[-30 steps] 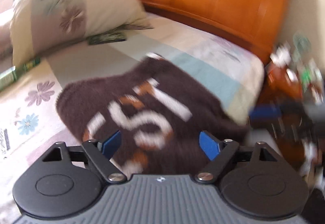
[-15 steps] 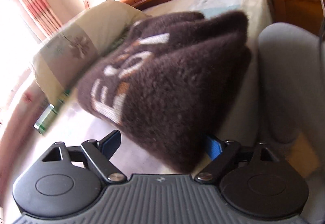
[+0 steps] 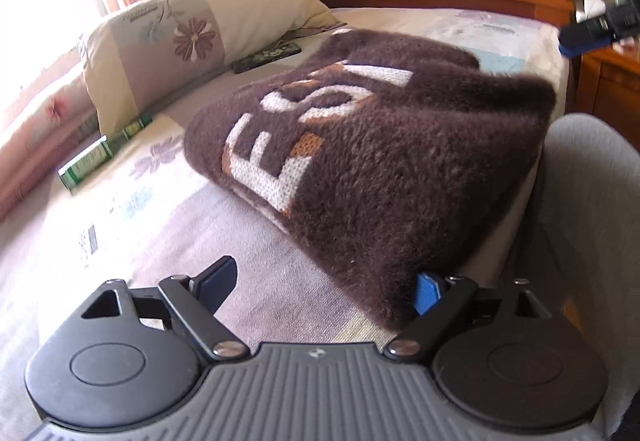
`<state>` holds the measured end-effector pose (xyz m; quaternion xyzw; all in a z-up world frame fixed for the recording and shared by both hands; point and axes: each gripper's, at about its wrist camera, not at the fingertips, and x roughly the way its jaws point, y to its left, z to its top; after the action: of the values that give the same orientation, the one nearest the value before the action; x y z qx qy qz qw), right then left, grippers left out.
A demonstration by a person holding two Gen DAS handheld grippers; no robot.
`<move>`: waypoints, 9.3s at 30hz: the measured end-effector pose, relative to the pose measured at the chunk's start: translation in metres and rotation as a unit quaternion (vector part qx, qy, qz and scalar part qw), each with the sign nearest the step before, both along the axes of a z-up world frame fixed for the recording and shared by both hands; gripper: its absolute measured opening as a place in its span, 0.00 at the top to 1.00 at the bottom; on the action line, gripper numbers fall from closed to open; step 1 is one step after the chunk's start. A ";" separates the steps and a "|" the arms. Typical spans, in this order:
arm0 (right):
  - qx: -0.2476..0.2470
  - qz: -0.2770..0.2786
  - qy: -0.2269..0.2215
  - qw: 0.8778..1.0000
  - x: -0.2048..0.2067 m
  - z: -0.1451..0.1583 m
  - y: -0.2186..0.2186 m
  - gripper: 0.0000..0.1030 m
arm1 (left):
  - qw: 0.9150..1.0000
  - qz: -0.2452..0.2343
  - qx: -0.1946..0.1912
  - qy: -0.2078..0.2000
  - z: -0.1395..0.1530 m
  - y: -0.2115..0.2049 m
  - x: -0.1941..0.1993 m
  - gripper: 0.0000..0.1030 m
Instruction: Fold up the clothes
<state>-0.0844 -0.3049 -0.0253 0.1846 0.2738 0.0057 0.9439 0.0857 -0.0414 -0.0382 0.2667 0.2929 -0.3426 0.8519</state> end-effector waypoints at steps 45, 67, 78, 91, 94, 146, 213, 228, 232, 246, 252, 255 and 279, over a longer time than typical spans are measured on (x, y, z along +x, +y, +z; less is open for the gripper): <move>0.068 0.083 0.061 0.992 0.095 -0.040 -0.030 0.86 | 0.941 -0.061 -0.192 0.273 0.021 -0.061 0.084 0.16; -0.089 0.133 0.079 0.984 0.082 -0.036 -0.002 1.00 | 0.947 -0.021 -0.192 0.258 0.022 -0.057 0.102 0.16; -0.117 0.121 0.023 0.985 0.164 0.006 0.009 0.90 | 0.935 -0.009 -0.250 0.252 0.061 -0.059 0.136 0.16; -0.073 0.074 0.052 0.993 0.155 -0.013 0.000 0.82 | 0.943 0.018 -0.185 0.276 0.023 -0.078 0.160 0.17; -0.083 0.078 0.045 0.992 0.149 -0.010 0.009 0.59 | 0.931 0.007 -0.214 0.295 0.035 -0.090 0.168 0.17; -0.073 -0.010 0.059 0.996 0.088 -0.008 0.013 0.28 | 0.945 0.082 -0.186 0.254 0.038 -0.075 0.068 0.11; -0.109 0.094 0.031 0.989 0.123 -0.003 0.050 0.00 | 0.941 0.243 -0.191 0.142 0.064 0.032 0.038 0.09; -0.058 0.056 0.020 0.997 0.101 -0.010 0.043 0.00 | 0.934 0.204 -0.219 0.195 0.061 0.001 0.065 0.09; -0.034 0.054 0.008 0.998 0.095 -0.004 0.034 0.00 | 0.935 0.169 -0.229 0.212 0.057 -0.028 0.073 0.09; 0.004 0.072 0.015 0.997 0.098 -0.013 0.015 0.00 | 0.916 0.171 -0.252 0.262 0.040 -0.061 0.103 0.04; 0.049 0.063 0.027 0.996 0.091 -0.017 0.002 0.00 | 0.915 0.171 -0.245 0.271 0.032 -0.065 0.105 0.04; 0.082 0.059 0.028 0.995 0.084 -0.017 -0.012 0.00 | 0.910 0.170 -0.258 0.276 0.035 -0.059 0.106 0.04; 0.214 0.019 0.057 0.975 0.089 -0.058 -0.070 0.00 | 0.909 0.235 -0.244 0.241 0.045 -0.032 0.123 0.04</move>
<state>0.0043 -0.3751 -0.0831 0.3777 0.3232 0.0712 0.8648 0.2083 -0.0735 0.0069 -0.1172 0.4509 -0.2476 0.8495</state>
